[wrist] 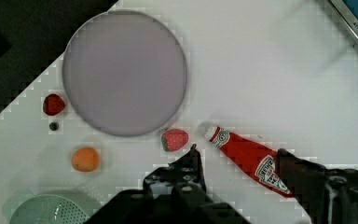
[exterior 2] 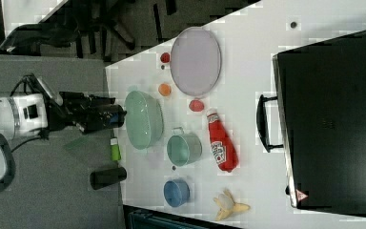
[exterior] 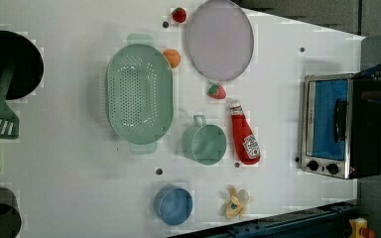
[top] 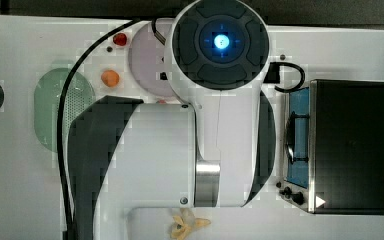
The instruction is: Flap open oven.
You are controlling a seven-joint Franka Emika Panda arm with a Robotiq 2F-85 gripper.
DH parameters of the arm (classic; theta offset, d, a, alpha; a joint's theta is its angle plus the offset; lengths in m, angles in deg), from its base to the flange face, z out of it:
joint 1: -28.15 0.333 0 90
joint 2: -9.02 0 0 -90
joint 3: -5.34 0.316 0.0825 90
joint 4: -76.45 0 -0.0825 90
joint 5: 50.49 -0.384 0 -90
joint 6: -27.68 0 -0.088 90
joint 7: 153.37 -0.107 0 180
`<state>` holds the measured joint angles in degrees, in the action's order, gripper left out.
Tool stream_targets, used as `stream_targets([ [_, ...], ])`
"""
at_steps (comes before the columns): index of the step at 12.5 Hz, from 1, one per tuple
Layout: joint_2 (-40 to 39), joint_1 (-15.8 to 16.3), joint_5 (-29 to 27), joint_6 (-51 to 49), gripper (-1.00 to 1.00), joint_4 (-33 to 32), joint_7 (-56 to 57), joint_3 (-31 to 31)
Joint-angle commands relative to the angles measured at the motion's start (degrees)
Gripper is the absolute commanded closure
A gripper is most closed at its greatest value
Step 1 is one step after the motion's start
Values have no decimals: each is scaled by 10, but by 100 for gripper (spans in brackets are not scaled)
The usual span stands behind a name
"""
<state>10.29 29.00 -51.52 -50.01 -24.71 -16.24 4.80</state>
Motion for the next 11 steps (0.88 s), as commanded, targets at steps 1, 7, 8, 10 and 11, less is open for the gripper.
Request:
stream_targets([
  [1, 184, -23, 14, -65, -59, -135, -72, -16],
  [7, 184, -23, 14, -65, -90, -135, -72, -16],
  [8, 184, -23, 14, -65, -65, -135, -72, -16],
  [10, 184, -23, 14, -65, -15, -136, -72, -16],
  [11, 184, -23, 14, -65, 9, -139, -71, -17],
])
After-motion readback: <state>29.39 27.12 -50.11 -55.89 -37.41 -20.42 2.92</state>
